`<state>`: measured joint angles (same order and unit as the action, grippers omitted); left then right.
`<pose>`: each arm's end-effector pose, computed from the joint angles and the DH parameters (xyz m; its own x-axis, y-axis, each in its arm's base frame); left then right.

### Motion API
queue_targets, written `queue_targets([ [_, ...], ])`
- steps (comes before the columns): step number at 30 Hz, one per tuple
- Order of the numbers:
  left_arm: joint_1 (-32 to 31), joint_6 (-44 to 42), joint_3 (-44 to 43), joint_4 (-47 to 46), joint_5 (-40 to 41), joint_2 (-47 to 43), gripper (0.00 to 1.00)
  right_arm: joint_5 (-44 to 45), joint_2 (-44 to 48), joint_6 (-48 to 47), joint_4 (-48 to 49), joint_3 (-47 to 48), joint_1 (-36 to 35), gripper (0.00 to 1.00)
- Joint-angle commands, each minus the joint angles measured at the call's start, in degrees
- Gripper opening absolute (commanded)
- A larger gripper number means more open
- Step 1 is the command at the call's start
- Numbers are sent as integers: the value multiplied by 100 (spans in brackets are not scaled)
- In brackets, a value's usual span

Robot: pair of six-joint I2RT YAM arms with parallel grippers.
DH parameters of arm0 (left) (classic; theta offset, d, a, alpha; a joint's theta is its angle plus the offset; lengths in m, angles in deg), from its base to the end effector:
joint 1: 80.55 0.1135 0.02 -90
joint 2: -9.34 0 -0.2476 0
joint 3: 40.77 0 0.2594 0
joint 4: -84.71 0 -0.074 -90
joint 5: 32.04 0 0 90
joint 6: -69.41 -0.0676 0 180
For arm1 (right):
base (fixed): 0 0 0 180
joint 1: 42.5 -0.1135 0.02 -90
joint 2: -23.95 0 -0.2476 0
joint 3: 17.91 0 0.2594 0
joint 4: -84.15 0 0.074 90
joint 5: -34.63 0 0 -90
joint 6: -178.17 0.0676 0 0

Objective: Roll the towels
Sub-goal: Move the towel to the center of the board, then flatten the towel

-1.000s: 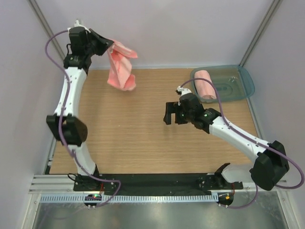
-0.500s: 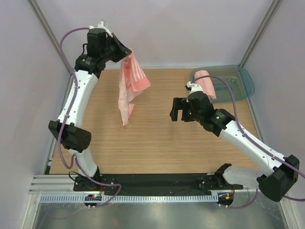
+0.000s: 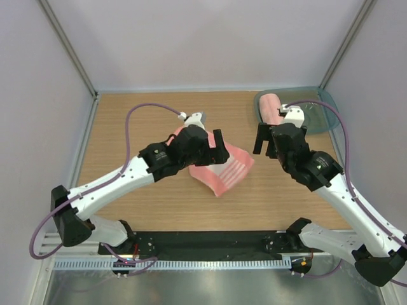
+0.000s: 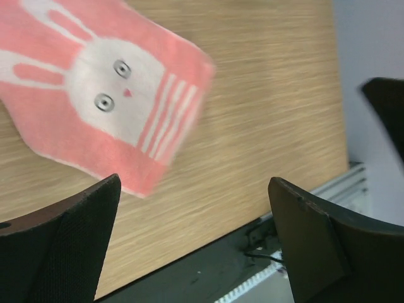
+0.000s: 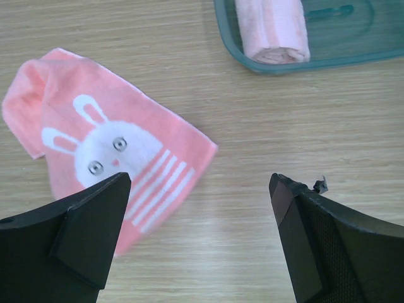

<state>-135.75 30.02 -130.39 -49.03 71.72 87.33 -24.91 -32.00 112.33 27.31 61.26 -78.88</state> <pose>0.2058 -0.2679 0.3286 -0.7359 -0.2565 -0.6266 0.1846 0.8144 -0.5501 0.2054 0.1088 0.3477 -0.4769 0.0869 -0.8747 0.0261 0.9961 0.0847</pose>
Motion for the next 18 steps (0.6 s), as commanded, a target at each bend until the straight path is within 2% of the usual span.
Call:
queue_targets([
  [1,9,90,163,-5,670,128,100,444,48,115,-224,109,70,100],
  [5,70,63,575,534,1558,-275,100,24,-39,194,-163,3,78,100],
  [8,360,19,1048,544,1700,-776,100,-425,-83,133,47,-199,79,100],
  [11,1115,-51,1514,439,1280,-1014,100,-1303,-215,246,285,-480,70,100],
  [12,1552,-95,1647,369,1139,-1023,100,-1793,-311,325,355,-576,78,100],
  [16,2397,-235,2017,-18,532,-787,100,-2902,-609,729,917,-1322,61,100],
  [18,2557,-332,2053,-211,426,-409,100,-2958,-716,922,1076,-1490,8,100],
])
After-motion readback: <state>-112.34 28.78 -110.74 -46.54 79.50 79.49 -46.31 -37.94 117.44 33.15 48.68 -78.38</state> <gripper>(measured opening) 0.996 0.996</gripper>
